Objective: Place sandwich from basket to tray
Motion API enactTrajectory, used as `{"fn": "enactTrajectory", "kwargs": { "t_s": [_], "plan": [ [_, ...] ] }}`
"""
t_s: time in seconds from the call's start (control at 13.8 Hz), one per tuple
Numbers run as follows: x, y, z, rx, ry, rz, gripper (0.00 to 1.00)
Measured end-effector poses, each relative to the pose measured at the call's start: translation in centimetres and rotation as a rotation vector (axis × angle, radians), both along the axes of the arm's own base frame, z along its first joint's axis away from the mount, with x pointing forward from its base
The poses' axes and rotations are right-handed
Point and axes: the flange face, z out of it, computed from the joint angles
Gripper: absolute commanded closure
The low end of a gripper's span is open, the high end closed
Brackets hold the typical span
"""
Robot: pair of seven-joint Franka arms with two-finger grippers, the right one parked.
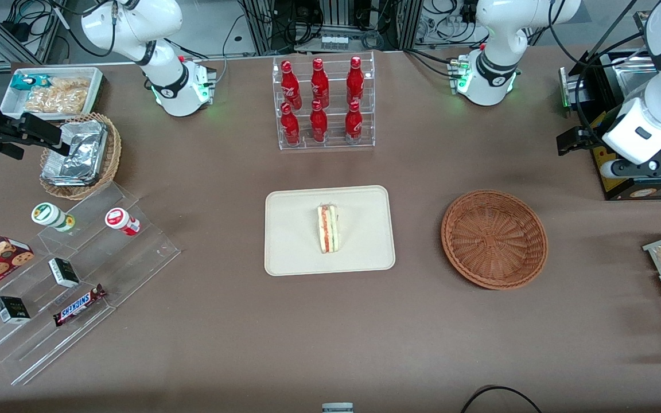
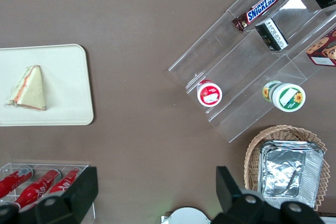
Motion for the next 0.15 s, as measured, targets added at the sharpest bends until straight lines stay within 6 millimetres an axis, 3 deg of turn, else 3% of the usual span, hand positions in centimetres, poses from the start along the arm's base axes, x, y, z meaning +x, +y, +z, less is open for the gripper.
{"fn": "enactTrajectory", "kwargs": {
  "t_s": [0.15],
  "plan": [
    [0.58, -0.05, 0.5, -0.003, -0.04, -0.002, 0.0]
  ]
}}
